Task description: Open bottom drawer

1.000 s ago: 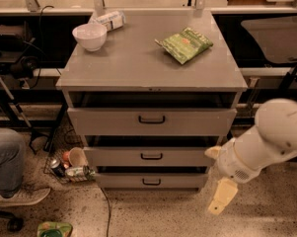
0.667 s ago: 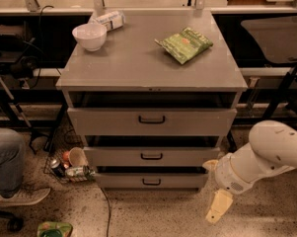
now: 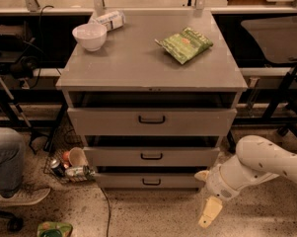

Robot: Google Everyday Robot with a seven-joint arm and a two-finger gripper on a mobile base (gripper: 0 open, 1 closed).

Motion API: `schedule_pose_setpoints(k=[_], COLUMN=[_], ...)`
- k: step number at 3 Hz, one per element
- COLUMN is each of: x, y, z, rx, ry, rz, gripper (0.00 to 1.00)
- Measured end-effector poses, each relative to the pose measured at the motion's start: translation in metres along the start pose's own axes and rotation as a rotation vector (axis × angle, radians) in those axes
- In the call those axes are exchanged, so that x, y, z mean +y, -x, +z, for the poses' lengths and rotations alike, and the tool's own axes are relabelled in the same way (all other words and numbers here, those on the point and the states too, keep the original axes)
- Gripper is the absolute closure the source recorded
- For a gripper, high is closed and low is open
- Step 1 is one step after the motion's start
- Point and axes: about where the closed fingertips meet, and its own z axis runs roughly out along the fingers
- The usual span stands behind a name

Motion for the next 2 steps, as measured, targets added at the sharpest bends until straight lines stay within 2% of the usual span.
schedule_pose_setpoints(k=[1, 2], x=[0.0, -0.0055], y=[0.0, -0.0064], z=[0.0, 0.0086], rx=[0.0, 0.024], ry=[0.0, -0.024], rz=[0.0, -0.009], gripper=[0.0, 0.0])
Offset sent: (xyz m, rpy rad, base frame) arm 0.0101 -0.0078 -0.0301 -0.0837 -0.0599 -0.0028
